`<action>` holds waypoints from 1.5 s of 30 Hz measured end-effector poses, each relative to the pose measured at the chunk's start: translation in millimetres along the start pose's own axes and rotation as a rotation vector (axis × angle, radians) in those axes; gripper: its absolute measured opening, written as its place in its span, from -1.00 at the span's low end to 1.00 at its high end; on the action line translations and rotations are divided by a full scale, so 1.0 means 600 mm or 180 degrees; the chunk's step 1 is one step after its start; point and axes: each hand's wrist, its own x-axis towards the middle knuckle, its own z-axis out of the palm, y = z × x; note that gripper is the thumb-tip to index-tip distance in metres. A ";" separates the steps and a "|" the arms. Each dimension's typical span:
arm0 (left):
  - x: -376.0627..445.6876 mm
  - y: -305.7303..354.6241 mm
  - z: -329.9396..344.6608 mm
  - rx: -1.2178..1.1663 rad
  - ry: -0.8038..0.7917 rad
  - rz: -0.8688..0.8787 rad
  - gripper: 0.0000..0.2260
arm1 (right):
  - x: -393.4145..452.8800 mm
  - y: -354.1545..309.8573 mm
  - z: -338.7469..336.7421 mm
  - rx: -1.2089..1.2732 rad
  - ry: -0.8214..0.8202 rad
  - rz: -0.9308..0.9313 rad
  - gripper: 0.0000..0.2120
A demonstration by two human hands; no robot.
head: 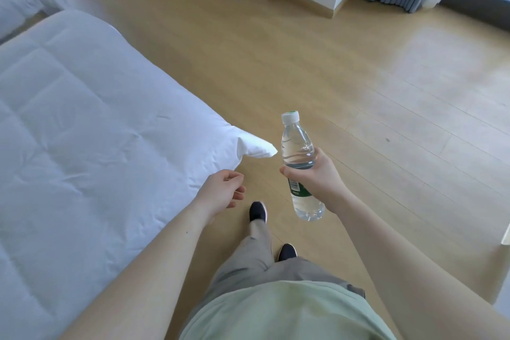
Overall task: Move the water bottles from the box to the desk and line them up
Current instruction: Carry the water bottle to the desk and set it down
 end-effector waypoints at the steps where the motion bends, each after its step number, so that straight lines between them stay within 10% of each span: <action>1: 0.015 0.013 0.000 -0.0005 -0.0012 -0.0002 -0.84 | 0.016 -0.009 -0.004 -0.0003 0.0005 0.0000 -0.49; 23: 0.392 0.361 -0.103 0.0064 -0.0250 0.0104 -0.85 | 0.457 -0.274 -0.041 -0.0142 0.0096 0.0123 -0.49; 45: 0.730 0.683 -0.176 -0.1008 0.0655 -0.0391 -0.88 | 0.989 -0.588 -0.110 -0.0566 -0.0797 -0.0061 -0.54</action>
